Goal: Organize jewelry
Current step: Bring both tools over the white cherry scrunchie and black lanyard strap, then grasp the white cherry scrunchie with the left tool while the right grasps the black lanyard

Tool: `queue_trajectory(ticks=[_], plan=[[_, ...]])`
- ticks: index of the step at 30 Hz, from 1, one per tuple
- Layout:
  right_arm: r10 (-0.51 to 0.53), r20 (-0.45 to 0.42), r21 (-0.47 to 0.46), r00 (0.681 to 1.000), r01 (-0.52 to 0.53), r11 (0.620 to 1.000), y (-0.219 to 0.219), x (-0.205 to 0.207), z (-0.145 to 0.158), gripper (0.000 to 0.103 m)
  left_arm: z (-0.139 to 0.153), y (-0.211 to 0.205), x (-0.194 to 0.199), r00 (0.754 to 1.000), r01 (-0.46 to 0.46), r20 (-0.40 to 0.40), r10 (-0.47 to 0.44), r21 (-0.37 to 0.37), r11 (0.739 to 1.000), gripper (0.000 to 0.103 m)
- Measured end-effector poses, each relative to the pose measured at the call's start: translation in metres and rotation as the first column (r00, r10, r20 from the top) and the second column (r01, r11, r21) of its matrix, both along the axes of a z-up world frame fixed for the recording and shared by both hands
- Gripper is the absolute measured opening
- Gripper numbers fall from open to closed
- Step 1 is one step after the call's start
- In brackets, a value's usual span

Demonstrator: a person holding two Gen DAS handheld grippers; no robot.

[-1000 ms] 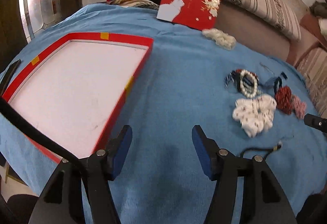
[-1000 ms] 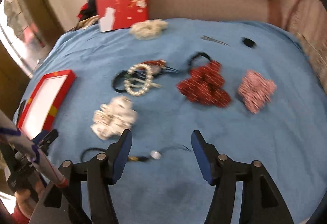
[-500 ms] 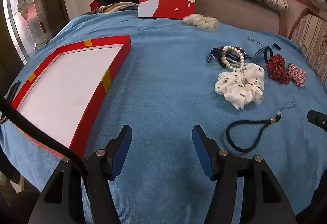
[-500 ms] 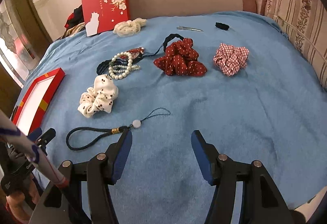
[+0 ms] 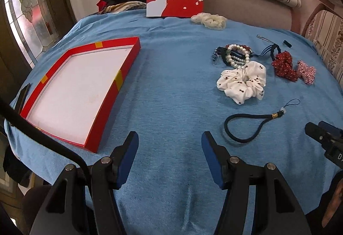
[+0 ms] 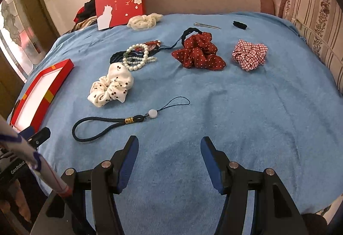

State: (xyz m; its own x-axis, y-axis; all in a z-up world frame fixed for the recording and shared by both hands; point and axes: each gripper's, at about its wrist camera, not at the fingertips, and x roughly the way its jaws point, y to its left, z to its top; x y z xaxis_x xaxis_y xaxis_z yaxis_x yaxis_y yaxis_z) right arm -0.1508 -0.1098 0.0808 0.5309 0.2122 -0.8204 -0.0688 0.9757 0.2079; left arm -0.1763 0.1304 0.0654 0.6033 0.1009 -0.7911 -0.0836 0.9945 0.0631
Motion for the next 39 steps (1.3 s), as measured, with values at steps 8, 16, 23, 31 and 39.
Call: queue_trajectory(ticks=[8, 16, 23, 31, 39], plan=[[0.003, -0.009, 0.025, 1.0, -0.003, 1.0, 0.004, -0.003, 0.0, 0.065, -0.003, -0.006, -0.003, 1.0, 0.017, -0.016, -0.017, 0.009, 1.0, 0.06], [0.013, -0.017, 0.034, 1.0, -0.012, 0.999, 0.009, -0.004, -0.003, 0.065, -0.01, 0.001, 0.003, 0.999, -0.001, -0.045, 0.001, -0.015, 1.0, 0.06], [0.047, -0.021, 0.05, 0.999, -0.046, 0.998, 0.017, 0.0, -0.005, 0.065, -0.013, 0.01, 0.011, 0.998, -0.021, -0.06, 0.019, -0.033, 0.999, 0.06], [0.096, -0.041, 0.145, 0.995, -0.089, 0.985, 0.033, 0.026, -0.012, 0.065, 0.005, 0.028, 0.052, 0.999, -0.009, -0.047, 0.002, -0.152, 0.988, 0.064], [0.069, -0.074, 0.151, 0.995, -0.058, 0.987, 0.053, 0.051, -0.027, 0.065, 0.003, 0.007, 0.121, 0.986, 0.107, -0.086, -0.139, -0.303, 0.947, 0.065]])
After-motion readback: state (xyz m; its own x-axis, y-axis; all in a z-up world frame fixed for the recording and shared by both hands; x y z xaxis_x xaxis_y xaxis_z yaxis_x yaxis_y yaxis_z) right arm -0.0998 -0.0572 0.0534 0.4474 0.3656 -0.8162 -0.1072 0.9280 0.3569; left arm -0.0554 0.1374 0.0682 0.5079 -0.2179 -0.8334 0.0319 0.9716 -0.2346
